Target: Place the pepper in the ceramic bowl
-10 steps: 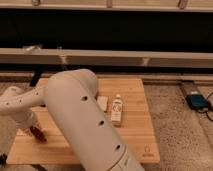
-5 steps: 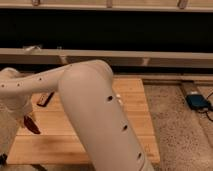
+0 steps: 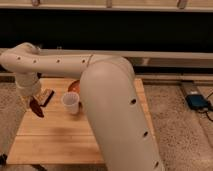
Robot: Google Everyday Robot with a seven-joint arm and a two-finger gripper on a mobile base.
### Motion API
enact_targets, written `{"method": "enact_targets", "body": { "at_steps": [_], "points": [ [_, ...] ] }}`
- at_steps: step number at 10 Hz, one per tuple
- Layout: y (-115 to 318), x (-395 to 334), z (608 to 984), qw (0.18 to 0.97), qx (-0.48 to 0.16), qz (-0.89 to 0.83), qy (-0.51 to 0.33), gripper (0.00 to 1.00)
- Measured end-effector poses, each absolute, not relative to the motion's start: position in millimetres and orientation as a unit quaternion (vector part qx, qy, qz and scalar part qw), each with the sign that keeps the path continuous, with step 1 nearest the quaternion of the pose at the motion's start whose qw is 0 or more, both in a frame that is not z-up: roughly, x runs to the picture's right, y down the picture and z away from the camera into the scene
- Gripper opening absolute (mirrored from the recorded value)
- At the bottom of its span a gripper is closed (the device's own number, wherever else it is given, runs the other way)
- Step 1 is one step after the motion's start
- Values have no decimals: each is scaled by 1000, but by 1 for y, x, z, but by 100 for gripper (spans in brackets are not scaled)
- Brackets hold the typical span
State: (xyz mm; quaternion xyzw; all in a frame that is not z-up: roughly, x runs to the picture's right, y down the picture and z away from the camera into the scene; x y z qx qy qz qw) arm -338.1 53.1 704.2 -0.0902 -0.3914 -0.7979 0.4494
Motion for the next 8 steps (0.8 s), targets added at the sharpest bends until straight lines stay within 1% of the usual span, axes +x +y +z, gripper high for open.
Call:
{"method": "enact_targets", "body": {
  "at_steps": [3, 8],
  "points": [
    [6, -301, 751, 511, -101, -755, -398, 0],
    [-34, -267, 808, 590, -113, -698, -389, 0]
  ]
}}
